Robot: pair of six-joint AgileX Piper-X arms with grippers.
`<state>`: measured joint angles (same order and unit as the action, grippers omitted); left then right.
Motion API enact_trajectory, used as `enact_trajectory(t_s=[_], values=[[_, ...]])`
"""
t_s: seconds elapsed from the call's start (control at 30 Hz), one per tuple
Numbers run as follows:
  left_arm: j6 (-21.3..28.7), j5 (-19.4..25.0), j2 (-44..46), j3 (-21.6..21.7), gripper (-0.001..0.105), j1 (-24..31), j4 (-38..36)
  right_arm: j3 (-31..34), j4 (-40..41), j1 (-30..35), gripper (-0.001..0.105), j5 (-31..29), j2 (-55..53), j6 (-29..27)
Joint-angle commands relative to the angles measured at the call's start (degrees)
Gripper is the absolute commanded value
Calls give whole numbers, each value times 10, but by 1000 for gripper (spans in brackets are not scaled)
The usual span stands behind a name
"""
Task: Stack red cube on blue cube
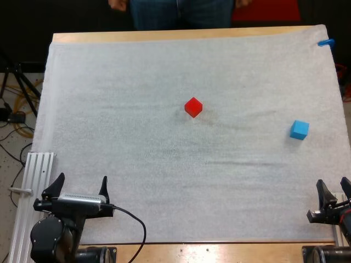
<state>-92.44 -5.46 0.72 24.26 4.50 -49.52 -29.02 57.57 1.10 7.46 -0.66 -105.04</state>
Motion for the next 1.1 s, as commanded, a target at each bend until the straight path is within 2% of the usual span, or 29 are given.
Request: enact_trajectory(t_s=[0.0,0.4,0.63,0.83,1.07], values=[[-4,5,76,1,87,-1,8,-2,-3,0,52,2,-21,-2],[-4,-1,76,1,87,-1,8,-2,-3,0,52,2,-21,-2],[-8,-21,76,13,87,-1,-7,-2,-3,0,52,2,-21,-2],[-20,-21,48,89,87,-21,-51,-46,21,0,52,2,7,-2],[4,-21,-43,176,87,-106,-95,-130,45,0,52,18,102,-2]])
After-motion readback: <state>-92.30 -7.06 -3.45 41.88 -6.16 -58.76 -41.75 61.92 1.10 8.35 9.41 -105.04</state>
